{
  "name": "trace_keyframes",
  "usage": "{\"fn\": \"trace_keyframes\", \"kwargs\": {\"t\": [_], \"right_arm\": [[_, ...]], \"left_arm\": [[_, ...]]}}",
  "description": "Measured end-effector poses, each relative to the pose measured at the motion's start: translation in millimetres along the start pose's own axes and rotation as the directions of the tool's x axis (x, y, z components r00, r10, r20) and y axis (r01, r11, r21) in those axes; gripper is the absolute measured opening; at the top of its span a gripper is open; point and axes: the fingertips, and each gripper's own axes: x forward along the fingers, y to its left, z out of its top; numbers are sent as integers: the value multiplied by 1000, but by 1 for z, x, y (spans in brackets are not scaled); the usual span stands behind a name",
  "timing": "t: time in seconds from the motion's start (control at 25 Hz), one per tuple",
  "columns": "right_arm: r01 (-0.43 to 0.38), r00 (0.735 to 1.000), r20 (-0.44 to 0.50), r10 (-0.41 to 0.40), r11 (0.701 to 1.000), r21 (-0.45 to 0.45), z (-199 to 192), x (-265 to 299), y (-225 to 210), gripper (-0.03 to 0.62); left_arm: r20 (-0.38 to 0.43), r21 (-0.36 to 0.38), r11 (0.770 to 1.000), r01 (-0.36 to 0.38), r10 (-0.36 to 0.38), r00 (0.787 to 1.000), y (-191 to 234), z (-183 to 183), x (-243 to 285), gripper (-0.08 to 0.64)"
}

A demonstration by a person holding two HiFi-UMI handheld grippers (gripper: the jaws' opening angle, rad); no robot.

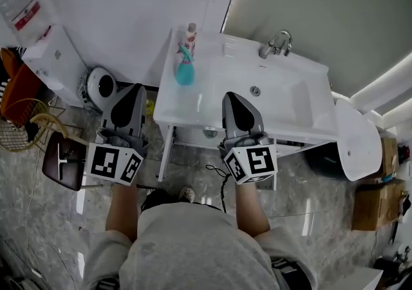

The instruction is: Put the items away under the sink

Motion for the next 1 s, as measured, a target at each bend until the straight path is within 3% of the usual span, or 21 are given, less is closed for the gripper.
{"fn": "trace_keyframes", "kwargs": {"t": [0.32, 0.68, 1.0], "right_arm": [[3, 1000, -31, -3, 1000, 24, -21, 41, -3, 11], [60, 996, -69, -58, 998, 29, -41, 94, -3, 11], [70, 978, -202, -56, 996, 60, -100, 129, 0, 12]], "left_arm": [[-31, -21, 1000, 4, -5, 1000, 33, -20, 23, 8], [-49, -41, 997, 67, -69, 996, 78, -35, 58, 8], [-84, -90, 991, 103, -110, 990, 104, -64, 79, 8]]}}
